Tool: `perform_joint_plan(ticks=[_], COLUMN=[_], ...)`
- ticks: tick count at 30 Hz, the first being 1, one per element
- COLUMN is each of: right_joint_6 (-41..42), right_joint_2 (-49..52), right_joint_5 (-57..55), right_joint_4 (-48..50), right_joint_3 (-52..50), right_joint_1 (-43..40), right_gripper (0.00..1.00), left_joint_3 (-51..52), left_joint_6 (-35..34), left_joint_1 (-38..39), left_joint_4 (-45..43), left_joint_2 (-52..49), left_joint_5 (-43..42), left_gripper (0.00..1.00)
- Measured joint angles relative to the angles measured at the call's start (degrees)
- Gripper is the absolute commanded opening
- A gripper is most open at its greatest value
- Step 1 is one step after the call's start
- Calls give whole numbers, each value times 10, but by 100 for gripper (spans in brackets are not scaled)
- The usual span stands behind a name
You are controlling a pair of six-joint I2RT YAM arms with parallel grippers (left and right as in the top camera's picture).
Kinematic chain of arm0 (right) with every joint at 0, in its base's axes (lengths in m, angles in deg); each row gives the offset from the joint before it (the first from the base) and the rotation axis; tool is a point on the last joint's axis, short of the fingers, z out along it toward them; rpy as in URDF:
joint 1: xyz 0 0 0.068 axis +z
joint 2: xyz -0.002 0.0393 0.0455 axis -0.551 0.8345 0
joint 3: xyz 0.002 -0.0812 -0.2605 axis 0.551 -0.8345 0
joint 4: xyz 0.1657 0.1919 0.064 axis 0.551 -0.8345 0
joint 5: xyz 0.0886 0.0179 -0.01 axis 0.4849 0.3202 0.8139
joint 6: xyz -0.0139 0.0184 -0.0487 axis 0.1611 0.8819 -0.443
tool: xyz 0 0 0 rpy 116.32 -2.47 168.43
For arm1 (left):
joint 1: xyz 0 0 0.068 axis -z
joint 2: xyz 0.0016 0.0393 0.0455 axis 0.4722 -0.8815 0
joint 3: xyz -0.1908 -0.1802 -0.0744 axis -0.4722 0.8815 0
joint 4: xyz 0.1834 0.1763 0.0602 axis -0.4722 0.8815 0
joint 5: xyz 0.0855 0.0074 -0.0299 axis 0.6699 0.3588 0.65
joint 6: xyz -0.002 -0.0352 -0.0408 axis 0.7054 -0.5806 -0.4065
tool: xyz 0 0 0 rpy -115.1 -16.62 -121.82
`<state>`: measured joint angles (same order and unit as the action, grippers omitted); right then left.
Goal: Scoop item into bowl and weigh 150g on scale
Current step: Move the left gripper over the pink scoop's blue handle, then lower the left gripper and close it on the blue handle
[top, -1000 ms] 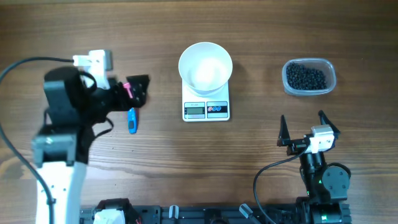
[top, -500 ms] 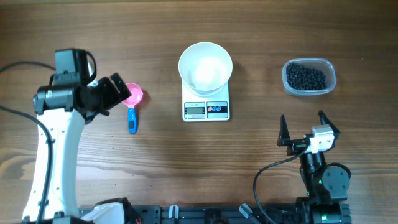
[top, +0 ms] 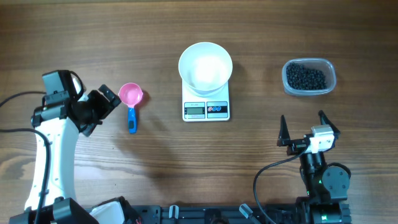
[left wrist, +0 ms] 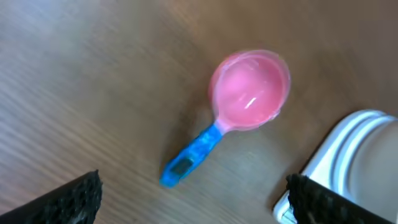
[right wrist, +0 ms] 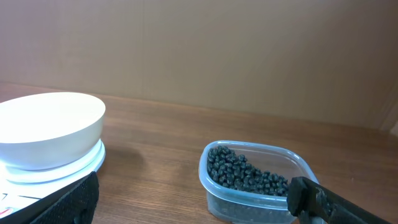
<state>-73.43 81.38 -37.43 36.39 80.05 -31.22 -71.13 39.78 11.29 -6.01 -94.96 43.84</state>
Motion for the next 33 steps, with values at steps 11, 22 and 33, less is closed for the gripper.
perform_joint_plan(ticks=[11, 22, 33], right_joint_6=[0, 0, 0], right_joint_2=[0, 0, 0], right_joint_5=[0, 0, 0], right_joint_4=[0, 0, 0], right_joint_3=[0, 0, 0], right_joint_1=[0, 0, 0], right_gripper=[100, 100, 100], left_joint_3=[74, 75, 76], left_joint_6=[16, 77, 140], left_joint_1=[5, 28, 79], left_joint_4=[-101, -131, -141], left_joint_2=[-44, -103, -135], left_joint_5=[-6, -22, -26], left_gripper=[100, 100, 100])
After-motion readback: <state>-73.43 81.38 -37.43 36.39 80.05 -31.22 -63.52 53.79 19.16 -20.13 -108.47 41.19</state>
